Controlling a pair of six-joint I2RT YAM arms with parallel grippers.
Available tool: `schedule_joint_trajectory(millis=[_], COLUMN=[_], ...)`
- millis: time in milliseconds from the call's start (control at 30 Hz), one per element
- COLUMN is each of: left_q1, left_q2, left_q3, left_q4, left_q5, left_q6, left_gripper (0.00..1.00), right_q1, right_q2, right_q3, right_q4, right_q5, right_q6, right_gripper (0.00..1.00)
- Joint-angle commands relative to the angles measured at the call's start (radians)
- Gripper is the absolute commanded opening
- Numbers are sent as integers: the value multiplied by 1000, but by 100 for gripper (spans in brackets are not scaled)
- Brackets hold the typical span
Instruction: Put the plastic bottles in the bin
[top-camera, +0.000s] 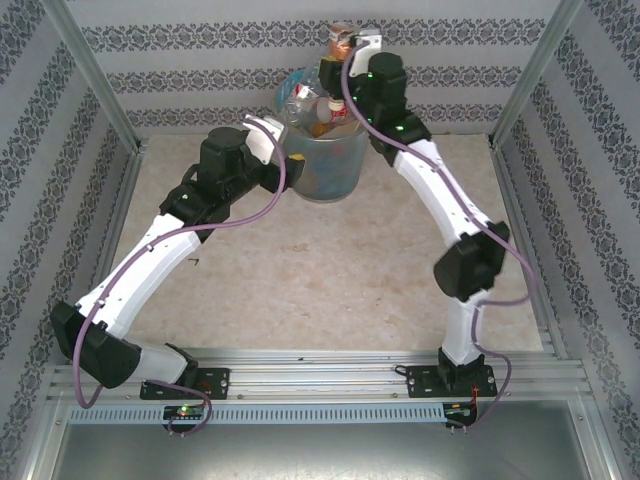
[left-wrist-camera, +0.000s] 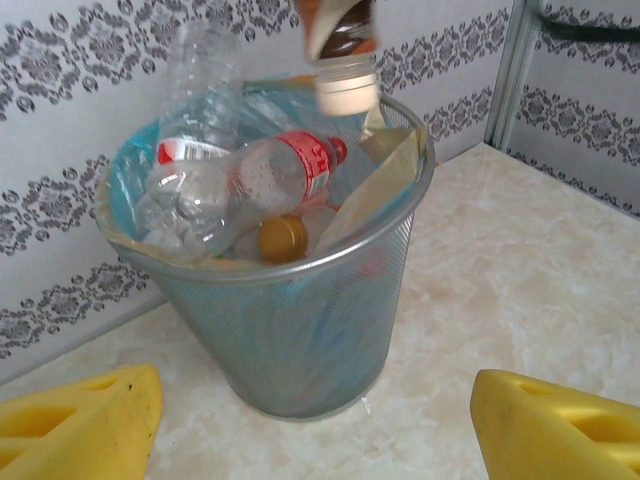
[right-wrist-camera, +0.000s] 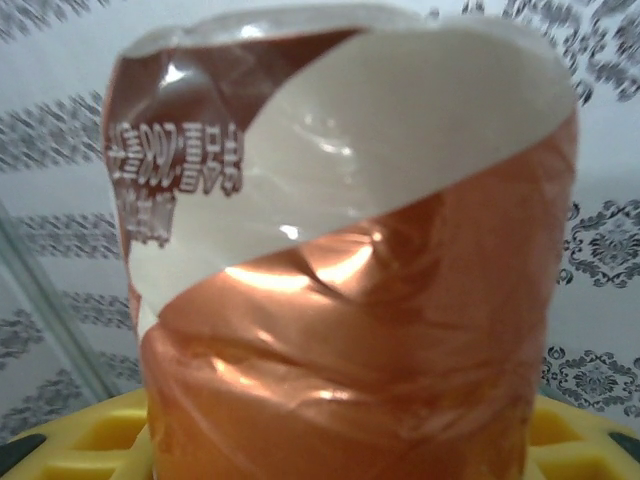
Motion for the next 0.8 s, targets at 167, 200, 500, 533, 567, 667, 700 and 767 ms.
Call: schedule_joint_trajectory(millis=[167,200,500,533,567,667,700,767], left_q1=[17,17,18,19,20,21,21,22], left_q2=[-36,-39,-28,-22,-16,-9,-9,-10], left_q3=[-36,-41,-67,-67,-65,-64,-65,-70], left_q4=[-9,-4,30,33,33,29,27,33], left_q5=[38,43,90,94,96,100,99,93], left_q6=[-17,-18,-31,-33,-33,-36,-34,-30], left_gripper=[81,81,81,81,81,81,81,81], right_q1=[9,11,6,5,3,-2,-4,-6], right_q2=[135,120,1,-3,-3,3,4,9], right_q3=[151,116,-198,-218,-228,-239,-241,-242], right_q4=[53,69,210,220,221,207,208,213], right_q5=[29,31,53,53,53,76,77,68], right_q6=[-121,-118,-130,-131,-134,-135,-130,-124], right_gripper=[36,36,38,39,39,40,40,41])
